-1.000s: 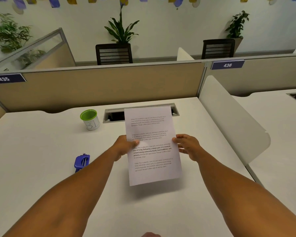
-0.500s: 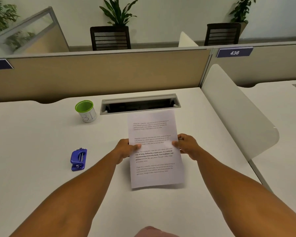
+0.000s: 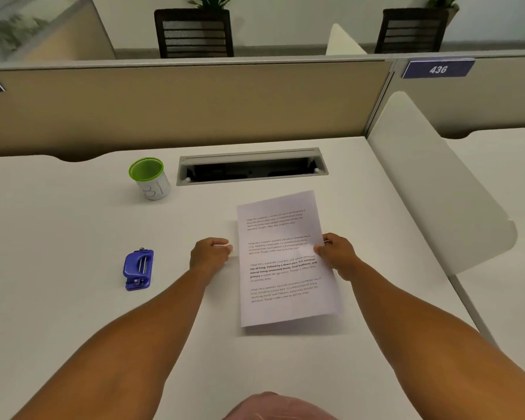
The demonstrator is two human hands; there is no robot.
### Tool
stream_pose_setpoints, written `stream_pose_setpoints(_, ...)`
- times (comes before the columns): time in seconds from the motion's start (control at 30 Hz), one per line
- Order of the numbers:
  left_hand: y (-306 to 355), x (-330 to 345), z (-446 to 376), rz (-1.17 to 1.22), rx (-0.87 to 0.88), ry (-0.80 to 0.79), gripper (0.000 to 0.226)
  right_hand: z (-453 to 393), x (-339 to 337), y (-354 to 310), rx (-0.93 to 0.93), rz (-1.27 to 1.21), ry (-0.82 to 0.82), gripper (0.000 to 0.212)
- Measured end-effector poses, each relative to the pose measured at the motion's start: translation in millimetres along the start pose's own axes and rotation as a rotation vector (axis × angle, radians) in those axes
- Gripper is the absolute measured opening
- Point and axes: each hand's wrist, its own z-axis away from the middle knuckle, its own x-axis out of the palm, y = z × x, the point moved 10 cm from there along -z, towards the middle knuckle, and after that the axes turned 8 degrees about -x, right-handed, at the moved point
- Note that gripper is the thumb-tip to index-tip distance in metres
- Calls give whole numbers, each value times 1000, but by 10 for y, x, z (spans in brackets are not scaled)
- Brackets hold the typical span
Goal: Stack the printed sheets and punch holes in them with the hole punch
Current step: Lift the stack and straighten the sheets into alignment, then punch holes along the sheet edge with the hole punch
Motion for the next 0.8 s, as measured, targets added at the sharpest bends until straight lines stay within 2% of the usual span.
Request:
stream_pose_setpoints(0.17, 199, -332, -11, -296, 156, 201, 15, -32, 56, 18, 22, -6, -5, 17)
stream_pose_setpoints(0.33, 301, -703, -45, -413, 330, 354, 14, -75, 124, 22, 40, -23, -5, 17)
stream_pose_setpoints(0.47, 241, -1078, -34, -522, 348, 547, 20, -106, 186, -5, 38, -21, -6, 17)
stream_pose_setpoints(0.53, 116, -1297, -57, -488, 288, 618, 25, -121, 211, -23, 33, -10, -9, 17)
stream_pose_setpoints(0.63, -166, -1620, -133, -409, 85, 677, 35, -129, 242, -51, 32, 9, -17, 19)
stream_pose_setpoints(0.8, -708, -1931, -287, -257, -268, 608, 49, -113, 302, -88, 34, 7, -26, 19)
